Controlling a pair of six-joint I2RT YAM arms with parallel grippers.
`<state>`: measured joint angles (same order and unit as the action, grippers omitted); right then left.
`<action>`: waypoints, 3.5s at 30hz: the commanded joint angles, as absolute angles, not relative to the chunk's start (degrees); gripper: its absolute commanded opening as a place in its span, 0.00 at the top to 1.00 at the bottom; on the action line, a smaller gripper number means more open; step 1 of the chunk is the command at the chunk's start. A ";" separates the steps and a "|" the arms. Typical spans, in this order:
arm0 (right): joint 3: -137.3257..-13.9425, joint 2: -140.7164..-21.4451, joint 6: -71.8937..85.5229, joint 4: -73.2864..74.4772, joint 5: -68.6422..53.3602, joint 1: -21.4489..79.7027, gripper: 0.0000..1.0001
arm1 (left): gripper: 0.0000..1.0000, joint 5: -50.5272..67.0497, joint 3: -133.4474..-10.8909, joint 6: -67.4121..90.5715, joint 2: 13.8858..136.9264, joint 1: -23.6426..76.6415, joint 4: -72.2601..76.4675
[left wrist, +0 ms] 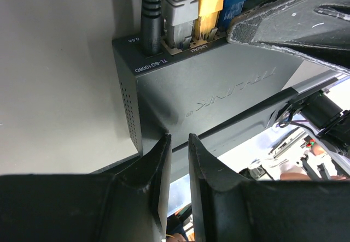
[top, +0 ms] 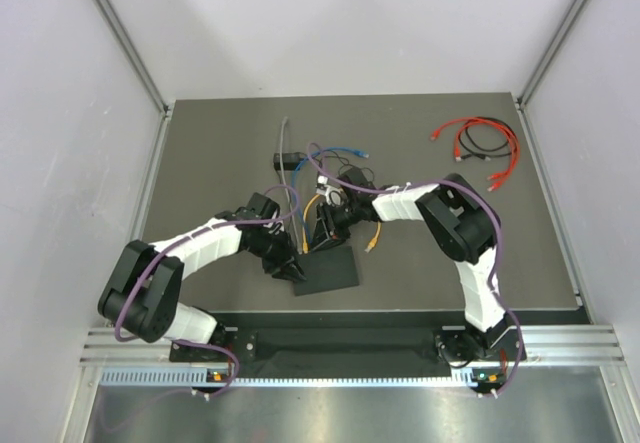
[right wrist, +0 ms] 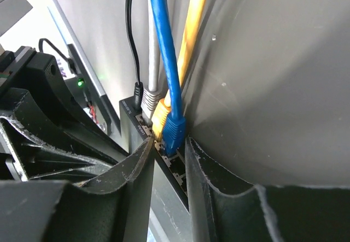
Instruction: Pull the plug from the switch port
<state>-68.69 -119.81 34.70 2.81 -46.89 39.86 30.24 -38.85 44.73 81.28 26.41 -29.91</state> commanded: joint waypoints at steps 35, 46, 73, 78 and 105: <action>-59.75 -121.82 67.08 -30.44 -35.42 36.30 1.00 | 0.77 26.10 -41.13 42.28 87.80 27.95 -34.80; -71.19 -111.90 40.17 -1.34 -36.38 36.21 1.00 | 0.76 26.81 -43.94 40.52 84.20 27.86 -33.14; -114.34 -118.84 43.61 14.99 -44.04 19.95 1.00 | 0.76 27.78 -47.37 37.62 82.62 27.86 -31.82; -110.50 -106.02 40.61 25.83 -28.09 18.46 1.00 | 0.76 27.51 -48.69 36.57 83.32 27.86 -31.91; -99.84 -91.92 32.70 40.78 12.21 -4.39 1.00 | 0.76 28.83 -48.78 36.12 81.39 27.86 -31.38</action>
